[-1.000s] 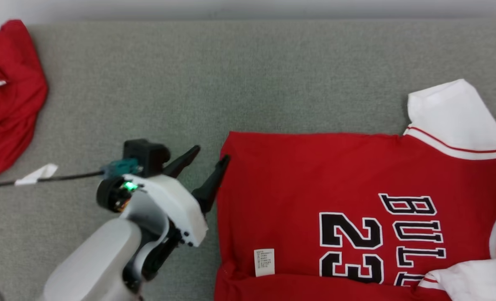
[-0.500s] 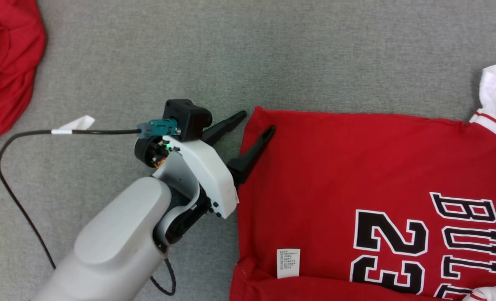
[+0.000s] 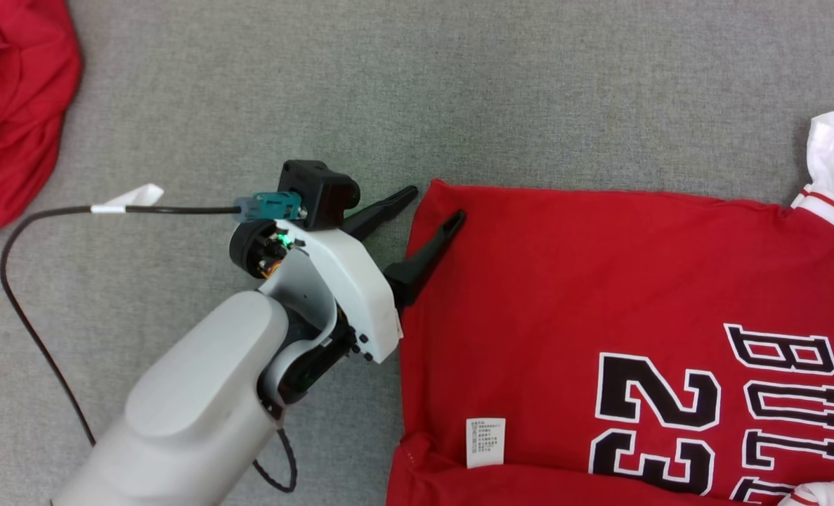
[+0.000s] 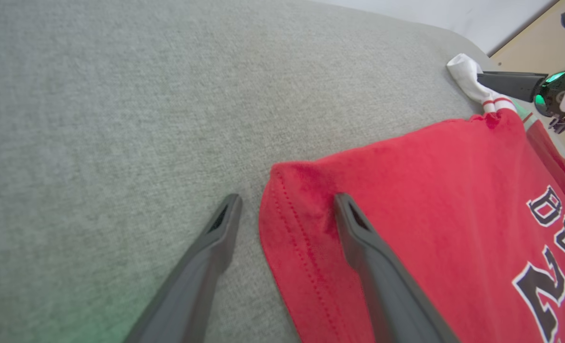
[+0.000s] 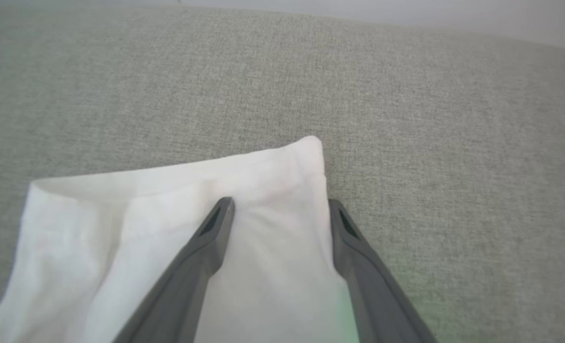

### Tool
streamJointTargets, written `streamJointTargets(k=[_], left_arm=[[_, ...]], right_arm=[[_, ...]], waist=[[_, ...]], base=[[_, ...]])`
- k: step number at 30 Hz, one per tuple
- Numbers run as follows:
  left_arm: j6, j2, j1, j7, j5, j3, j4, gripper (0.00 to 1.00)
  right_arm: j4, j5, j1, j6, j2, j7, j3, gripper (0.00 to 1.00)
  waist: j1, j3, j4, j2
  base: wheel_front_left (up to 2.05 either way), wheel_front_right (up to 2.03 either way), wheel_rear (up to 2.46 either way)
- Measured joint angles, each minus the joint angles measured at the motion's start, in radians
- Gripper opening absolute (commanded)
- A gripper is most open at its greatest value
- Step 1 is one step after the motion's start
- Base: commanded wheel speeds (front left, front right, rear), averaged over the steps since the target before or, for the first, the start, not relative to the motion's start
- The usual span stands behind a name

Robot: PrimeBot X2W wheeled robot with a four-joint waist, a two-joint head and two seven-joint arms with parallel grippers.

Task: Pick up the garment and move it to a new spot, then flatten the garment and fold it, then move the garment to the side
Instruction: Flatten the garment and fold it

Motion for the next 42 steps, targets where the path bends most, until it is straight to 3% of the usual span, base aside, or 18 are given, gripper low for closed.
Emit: streamJointTargets(k=[11,12,14,15,16,17,27,37,42], left_arm=[[-0.030,-0.038,-0.044,0.040,-0.012,-0.034,0.001,1.00],[-0.033,-0.042,-0.049,0.045,-0.012,-0.038,0.003,0.81],[-0.040,-0.050,-0.052,0.054,-0.016,-0.042,0.008,0.04],[-0.044,-0.052,-0.054,0.059,-0.019,-0.045,0.011,0.00],[-0.049,-0.053,-0.056,0.062,-0.020,-0.047,0.014,0.00],[-0.053,-0.054,-0.057,0.066,-0.025,-0.048,0.017,0.00],[-0.074,-0.057,-0.054,0.073,-0.072,-0.038,0.021,0.00],[-0.038,-0.045,-0.115,-0.001,-0.072,0.048,0.052,0.00],[-0.033,-0.046,-0.167,-0.032,-0.074,0.082,0.083,0.00]], right_arm=[[0.028,0.024,-0.038,-0.002,-0.012,-0.026,0.060,1.00],[0.033,0.024,-0.042,-0.002,-0.012,-0.028,0.063,1.00],[0.046,0.024,-0.048,-0.002,-0.011,-0.027,0.074,1.00],[0.052,0.027,-0.052,-0.001,-0.011,-0.026,0.077,0.68],[0.056,0.031,-0.054,-0.001,-0.010,-0.026,0.080,0.24],[0.060,0.032,-0.057,-0.001,-0.010,-0.026,0.083,0.00],[0.059,0.062,-0.070,0.002,-0.009,-0.115,0.078,0.00],[0.064,0.007,-0.168,0.002,-0.021,-0.275,0.042,0.00],[0.075,-0.005,-0.208,0.002,-0.007,-0.302,0.033,0.00]], waist=[[0.0000,0.014,0.003,-0.0001],[0.0000,0.014,0.004,0.0000],[-0.0001,0.012,0.005,-0.0001],[-0.0001,0.012,0.005,-0.0001],[0.0000,0.012,0.005,0.0000],[-0.0001,0.012,0.005,-0.0001],[0.0000,0.008,-0.006,0.0000],[0.0000,-0.006,-0.015,0.0000],[0.0000,-0.011,-0.021,0.0000]], base=[[0.00,0.00,0.00],[0.00,0.00,0.00],[0.00,0.00,0.00],[0.00,0.00,0.00],[0.00,0.00,0.00],[0.00,0.00,0.00],[0.00,0.00,0.00],[0.00,0.00,0.00],[0.00,0.00,0.00]])
